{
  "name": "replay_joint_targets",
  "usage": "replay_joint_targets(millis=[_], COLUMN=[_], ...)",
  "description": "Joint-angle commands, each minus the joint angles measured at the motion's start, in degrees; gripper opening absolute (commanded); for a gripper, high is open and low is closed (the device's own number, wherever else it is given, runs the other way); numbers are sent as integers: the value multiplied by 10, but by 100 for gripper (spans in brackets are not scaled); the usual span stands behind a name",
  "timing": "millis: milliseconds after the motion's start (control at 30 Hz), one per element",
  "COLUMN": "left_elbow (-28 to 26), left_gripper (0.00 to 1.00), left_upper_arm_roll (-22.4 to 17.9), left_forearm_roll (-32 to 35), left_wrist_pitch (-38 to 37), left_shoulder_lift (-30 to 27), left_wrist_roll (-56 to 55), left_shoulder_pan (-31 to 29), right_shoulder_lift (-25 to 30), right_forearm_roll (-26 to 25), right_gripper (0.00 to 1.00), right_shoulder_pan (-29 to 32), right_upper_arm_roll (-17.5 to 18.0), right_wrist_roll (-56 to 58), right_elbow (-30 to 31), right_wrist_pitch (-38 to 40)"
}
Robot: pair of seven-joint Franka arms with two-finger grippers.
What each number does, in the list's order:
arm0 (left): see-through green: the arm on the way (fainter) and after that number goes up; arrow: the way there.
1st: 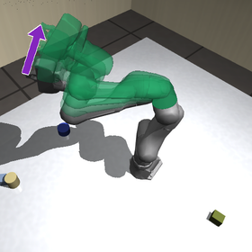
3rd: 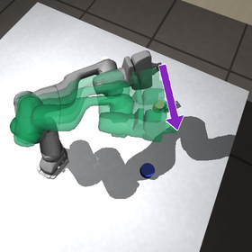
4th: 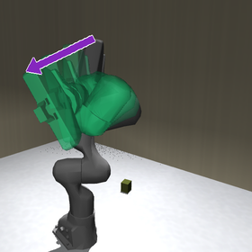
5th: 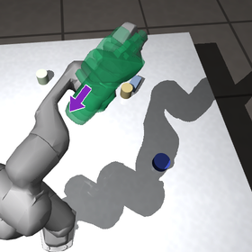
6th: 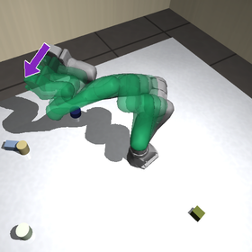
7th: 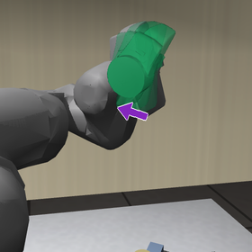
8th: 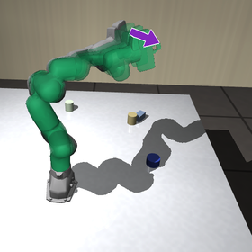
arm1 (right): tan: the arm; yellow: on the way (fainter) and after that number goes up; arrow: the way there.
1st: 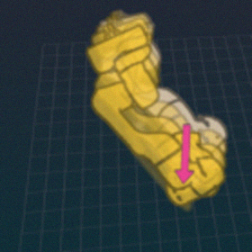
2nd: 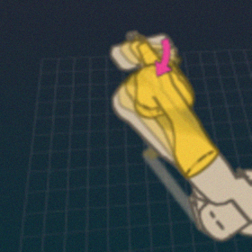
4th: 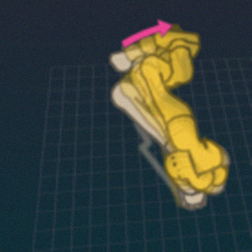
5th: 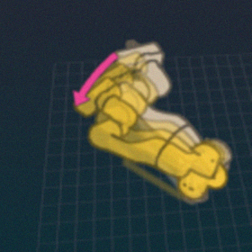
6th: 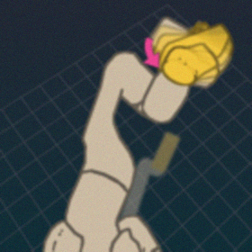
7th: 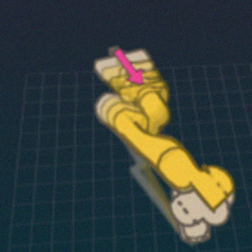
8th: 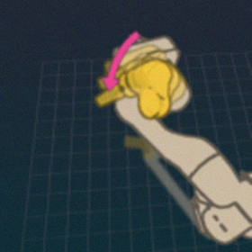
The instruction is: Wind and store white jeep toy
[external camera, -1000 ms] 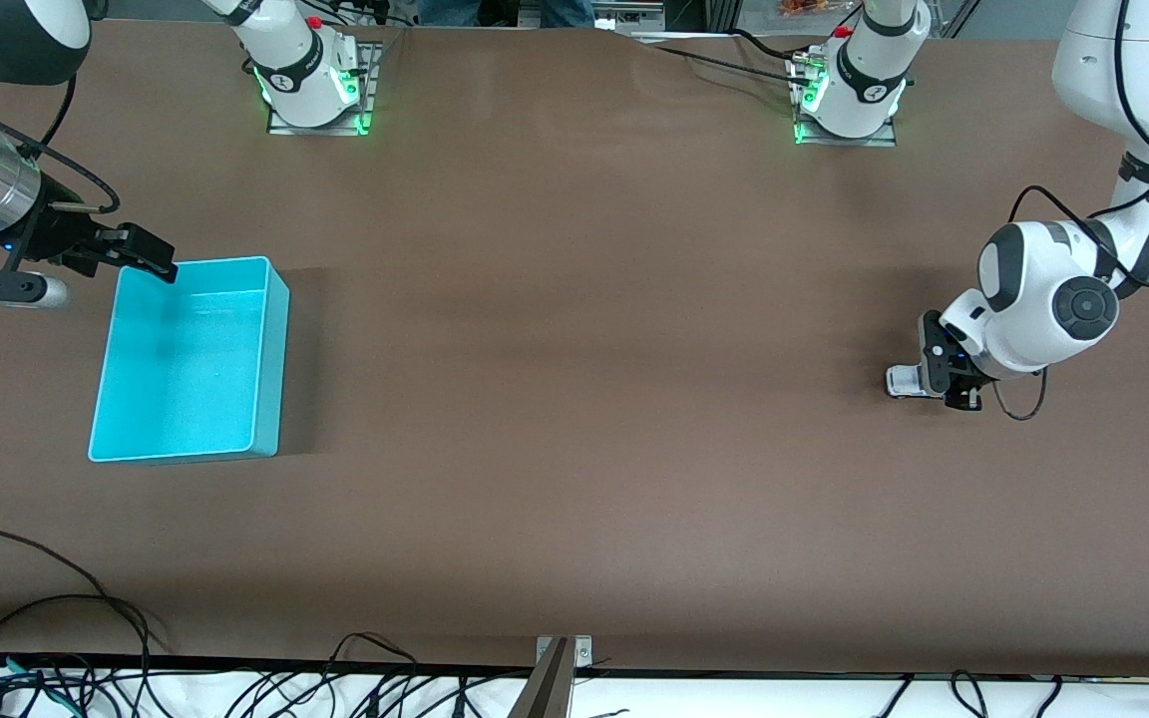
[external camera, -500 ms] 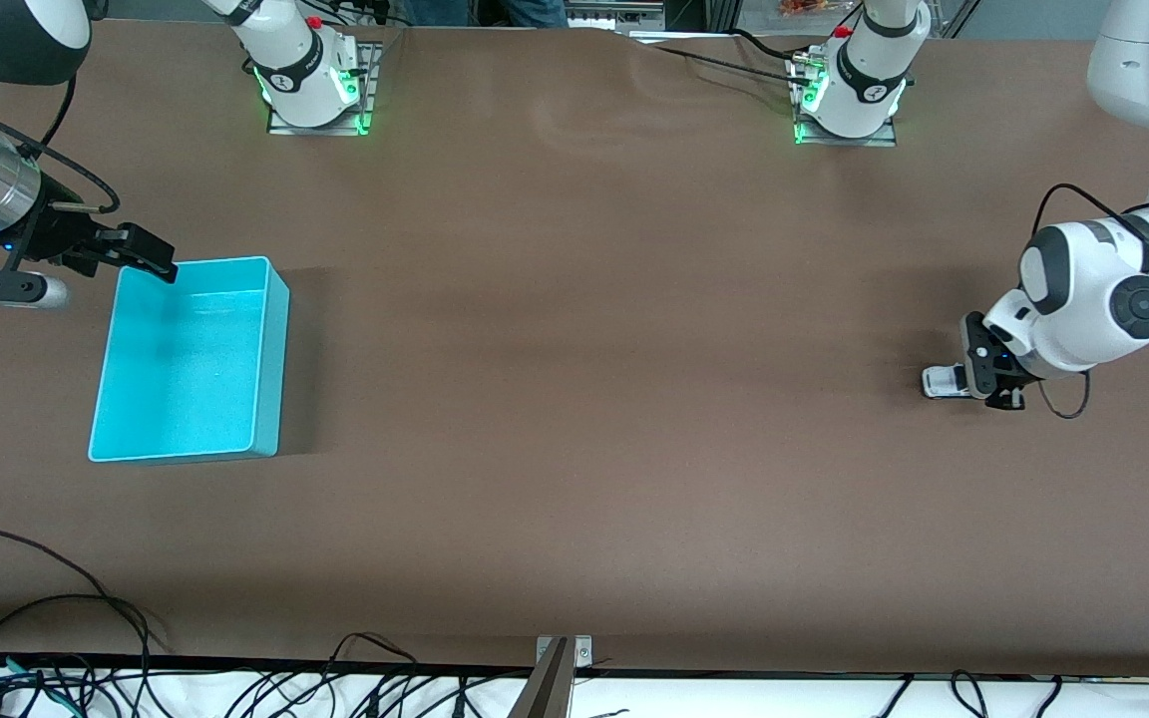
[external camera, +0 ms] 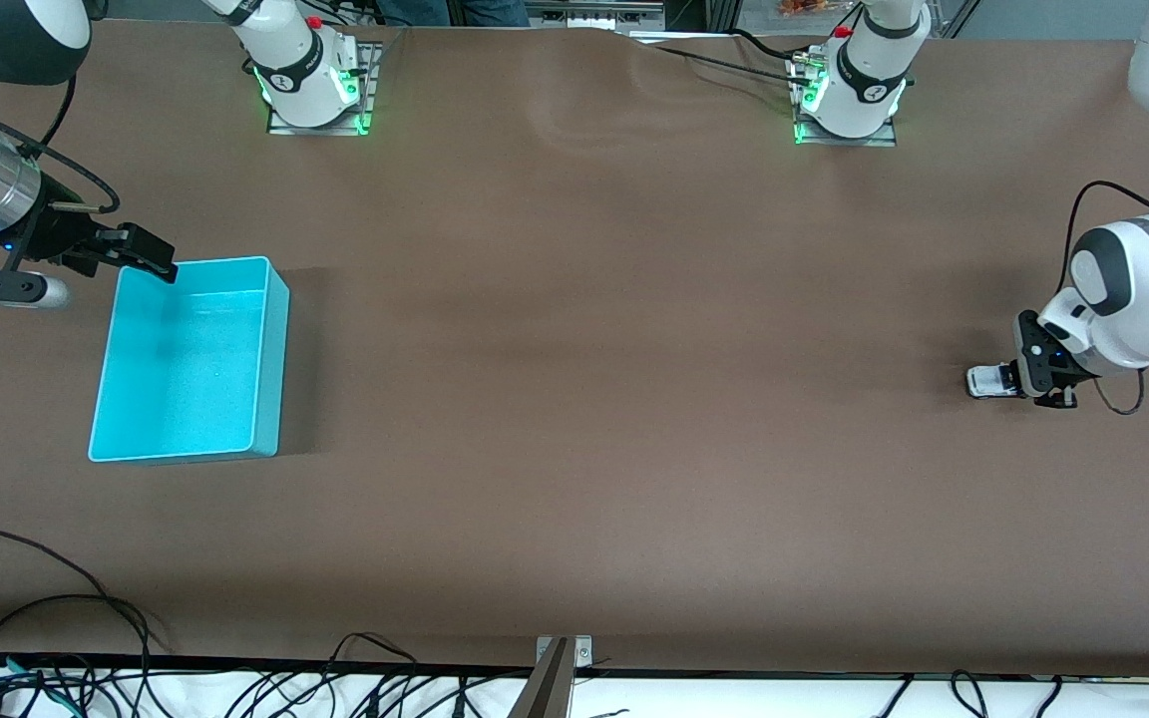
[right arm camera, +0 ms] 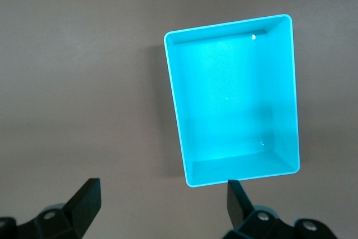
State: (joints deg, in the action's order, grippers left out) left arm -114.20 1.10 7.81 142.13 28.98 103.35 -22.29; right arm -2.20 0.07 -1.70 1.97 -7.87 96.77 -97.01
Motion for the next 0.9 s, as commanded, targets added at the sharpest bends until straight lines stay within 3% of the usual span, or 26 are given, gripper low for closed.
replay_joint_targets(millis=[0,867], left_elbow=[32,67], left_gripper=[6,6], left_upper_arm_roll=[4,3], left_forearm_roll=[10,13], left_wrist_pitch=[2,-4], left_shoulder_lift=[50,57], left_wrist_roll=[39,108], left_shoulder_pan=[-26,-93], right_shoulder_lift=[5,5], right_forearm_roll=[4,4], right_gripper=[100,100], right_shoulder_pan=[1,1], right_upper_arm_roll=[1,2], right_wrist_roll=[0,0], right_elbow=[2,2], right_wrist_pitch=[2,3])
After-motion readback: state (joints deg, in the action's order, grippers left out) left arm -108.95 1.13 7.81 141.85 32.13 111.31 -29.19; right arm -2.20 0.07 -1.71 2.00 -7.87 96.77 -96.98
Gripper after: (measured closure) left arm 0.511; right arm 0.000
